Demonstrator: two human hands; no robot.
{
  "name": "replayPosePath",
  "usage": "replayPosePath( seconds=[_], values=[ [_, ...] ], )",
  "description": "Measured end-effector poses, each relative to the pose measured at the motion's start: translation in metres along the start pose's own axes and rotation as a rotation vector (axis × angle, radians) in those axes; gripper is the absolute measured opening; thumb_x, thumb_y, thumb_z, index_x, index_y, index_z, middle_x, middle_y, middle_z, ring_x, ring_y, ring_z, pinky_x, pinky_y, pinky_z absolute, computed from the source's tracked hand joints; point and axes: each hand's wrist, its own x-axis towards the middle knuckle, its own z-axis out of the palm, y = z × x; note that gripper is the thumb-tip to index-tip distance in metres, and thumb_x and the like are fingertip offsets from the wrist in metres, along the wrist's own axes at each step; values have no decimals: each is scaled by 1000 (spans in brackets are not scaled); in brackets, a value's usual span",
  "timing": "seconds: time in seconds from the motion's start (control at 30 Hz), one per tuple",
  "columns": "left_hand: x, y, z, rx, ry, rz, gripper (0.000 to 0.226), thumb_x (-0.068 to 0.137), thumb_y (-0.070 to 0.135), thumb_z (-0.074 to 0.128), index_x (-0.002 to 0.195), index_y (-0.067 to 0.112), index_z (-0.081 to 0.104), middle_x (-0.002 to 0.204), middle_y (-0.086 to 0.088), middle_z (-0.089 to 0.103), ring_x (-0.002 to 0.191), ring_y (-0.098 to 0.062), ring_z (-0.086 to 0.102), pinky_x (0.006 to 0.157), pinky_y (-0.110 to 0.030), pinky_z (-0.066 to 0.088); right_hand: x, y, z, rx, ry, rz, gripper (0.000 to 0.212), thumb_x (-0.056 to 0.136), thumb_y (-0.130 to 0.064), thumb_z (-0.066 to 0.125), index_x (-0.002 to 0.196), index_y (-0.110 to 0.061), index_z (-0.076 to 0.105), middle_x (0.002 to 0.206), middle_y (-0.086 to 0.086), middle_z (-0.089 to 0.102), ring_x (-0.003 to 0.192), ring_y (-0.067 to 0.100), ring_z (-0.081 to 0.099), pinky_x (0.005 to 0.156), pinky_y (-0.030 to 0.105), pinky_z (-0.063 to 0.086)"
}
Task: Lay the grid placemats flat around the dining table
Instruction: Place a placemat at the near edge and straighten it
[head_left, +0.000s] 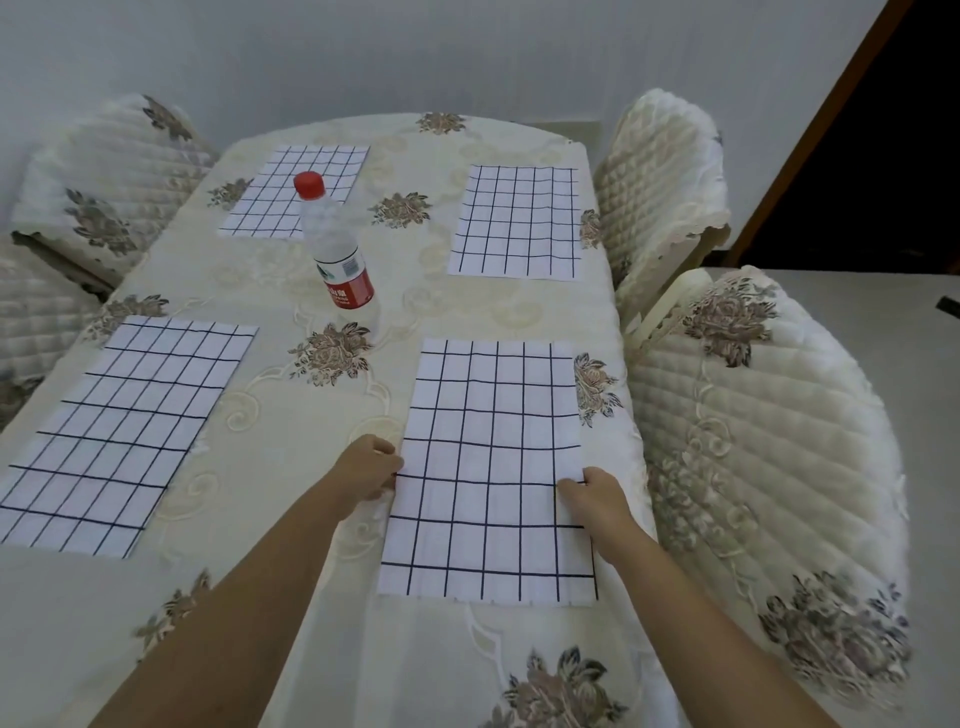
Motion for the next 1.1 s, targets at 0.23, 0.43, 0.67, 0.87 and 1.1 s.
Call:
replayPosePath(
  seconds=[0.23,0.43,0.67,0.87,1.1],
  values=[
    [0,-15,-3,38,85,49,9,86,3,55,79,9,57,73,-9,59,61,-21,54,54,-28,43,0,1,-2,-113,-6,-30,36,85,-3,43,57,-17,24,57,-1,26,54,14,23,50,25,16],
    [1,-25,-4,114,221,92,5,89,7,52,89,10,56,85,-5,56,81,-23,52,78,-34,44,-3,-3,12,-173,-9,-49,34,83,-3,44,57,-16,26,56,0,29,51,15,26,48,24,19],
    [-2,-43,-12,181,295,152,10,90,6,52,98,5,57,87,-5,53,84,-20,49,70,-26,36,-6,-6,27,-229,-33,-85,34,83,-5,44,56,-16,26,55,-2,31,51,14,28,47,25,20],
    [-5,-52,-12,250,331,209,10,92,8,47,98,4,54,87,-8,55,79,-22,49,58,-23,36,-9,-3,24,-294,-3,-96,24,86,-13,45,63,-14,38,61,-1,42,55,14,37,49,26,27],
    [-15,-78,22,744,629,740,28,73,6,42,95,2,60,89,-19,67,76,-36,66,61,-36,55,-26,18,64,-773,543,-713,15,67,-12,48,77,-6,58,74,10,56,64,28,55,54,33,43]
  ],
)
